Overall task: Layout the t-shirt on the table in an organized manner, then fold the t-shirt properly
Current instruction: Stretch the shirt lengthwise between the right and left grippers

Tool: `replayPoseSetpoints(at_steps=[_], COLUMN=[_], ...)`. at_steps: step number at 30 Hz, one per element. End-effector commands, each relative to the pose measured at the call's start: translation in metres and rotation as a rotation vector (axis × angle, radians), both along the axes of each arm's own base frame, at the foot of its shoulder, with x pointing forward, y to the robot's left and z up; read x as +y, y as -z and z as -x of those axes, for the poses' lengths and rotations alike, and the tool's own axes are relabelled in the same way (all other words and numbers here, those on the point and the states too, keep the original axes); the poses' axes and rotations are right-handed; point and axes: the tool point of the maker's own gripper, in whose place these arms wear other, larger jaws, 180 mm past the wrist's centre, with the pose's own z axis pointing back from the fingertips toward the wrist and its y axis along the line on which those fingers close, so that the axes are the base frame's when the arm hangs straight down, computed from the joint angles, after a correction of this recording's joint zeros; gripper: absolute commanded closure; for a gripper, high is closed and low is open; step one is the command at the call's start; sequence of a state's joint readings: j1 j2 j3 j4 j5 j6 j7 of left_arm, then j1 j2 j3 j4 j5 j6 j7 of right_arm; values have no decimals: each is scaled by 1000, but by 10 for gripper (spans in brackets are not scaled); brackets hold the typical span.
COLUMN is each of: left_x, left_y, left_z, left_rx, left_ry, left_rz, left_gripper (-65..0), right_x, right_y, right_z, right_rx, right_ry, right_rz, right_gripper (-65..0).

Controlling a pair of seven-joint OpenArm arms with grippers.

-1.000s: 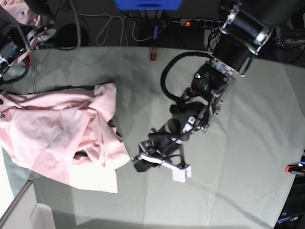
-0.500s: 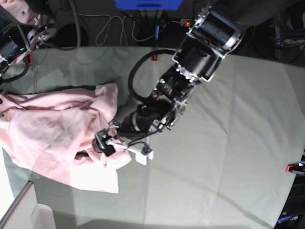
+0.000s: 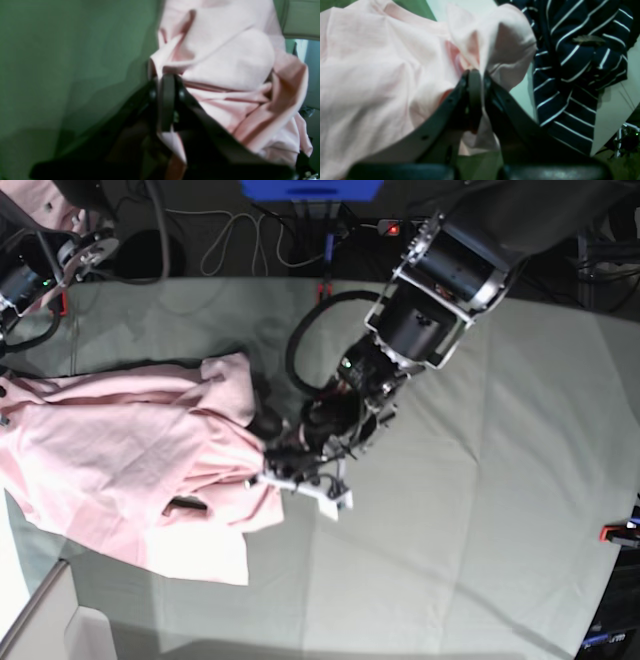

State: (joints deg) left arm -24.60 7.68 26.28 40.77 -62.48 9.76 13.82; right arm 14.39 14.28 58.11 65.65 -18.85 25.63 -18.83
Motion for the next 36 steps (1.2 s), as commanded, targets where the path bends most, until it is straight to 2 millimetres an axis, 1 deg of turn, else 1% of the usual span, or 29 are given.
replayPoseSetpoints(at_steps=[1, 2, 3, 5, 7, 8, 9, 10, 11, 12, 13, 15, 16, 18, 20, 24, 25, 27, 30, 31, 33, 34, 36], left_x=[-24, -29, -23, -8, 20, 32, 45, 58, 80, 98, 119, 169, 194, 231, 267, 332, 347, 372, 395, 396, 401, 396, 377], left_y=[-50, -64, -77, -116, -149, -159, -167, -170, -168, -166, -166, -169, -166, -171, -174, -186, -190, -201, -213, -216, -214, -208, -194], left_z=[-24, -24, -24, -26, -23, -21, -16, -12, -8, -3, 1, 9, 17, 28, 40, 64, 68, 71, 68, 64, 60, 57, 49], left_rx=[-122, -152, -191, -305, -389, -406, -403, -391, -371, -356, -350, -353, -343, -345, -344, -382, -394, -422, -452, -460, -454, -439, -403], left_ry=[16, 16, 14, 25, 13, 2, -9, -28, -63, -91, -131, -233, -283, -360, -429, -526, -552, -594, -616, -612, -625, -614, -573], left_rz=[83, 113, 131, 160, 188, 203, 220, 228, 215, 211, 209, 215, 215, 229, 224, 110, 85, 49, 3, 1, 2, 9, 28], left_gripper=[-2, -3, -2, -1, -1, -1, -1, -1, -1, -1, -1, -1, -1, -1, -1, -1, -1, -1, -1, -1, -1, -1, -1], right_x=[-12, -12, -12, -13, -16, -16, -16, -17, -19, -18, -13, 5, 15, 37, 58, 101, 114, 139, 176, 183, 194, 198, 201], right_y=[-25, -25, -25, -25, -28, -29, -30, -34, -41, -46, -50, -59, -67, -79, -94, -129, -135, -144, -155, -153, -155, -155, -158], right_z=[-8, -8, -8, -8, -7, -7, -8, -9, -8, -7, -10, -18, -23, -31, -38, -46, -50, -60, -76, -79, -85, -87, -90], right_rx=[-56, -56, -56, -56, -58, -59, -61, -68, -78, -86, -100, -127, -143, -171, -210, -297, -314, -348, -386, -383, -386, -388, -396], right_ry=[3, 3, 3, 3, 4, 5, 5, 6, 11, 11, 7, -49, -95, -161, -203, -256, -275, -318, -396, -416, -455, -467, -475], right_rz=[51, 51, 51, 52, 60, 62, 63, 71, 84, 98, 102, 111, 123, 136, 154, 205, 210, 211, 205, 201, 201, 202, 204], right_gripper=[0, 0, 0, 0, 0, 0, 0, 0, 0, 0, 0, 0, 0, 0, 0, 0, 0, 0, 0, 0, 0, 0, 0])
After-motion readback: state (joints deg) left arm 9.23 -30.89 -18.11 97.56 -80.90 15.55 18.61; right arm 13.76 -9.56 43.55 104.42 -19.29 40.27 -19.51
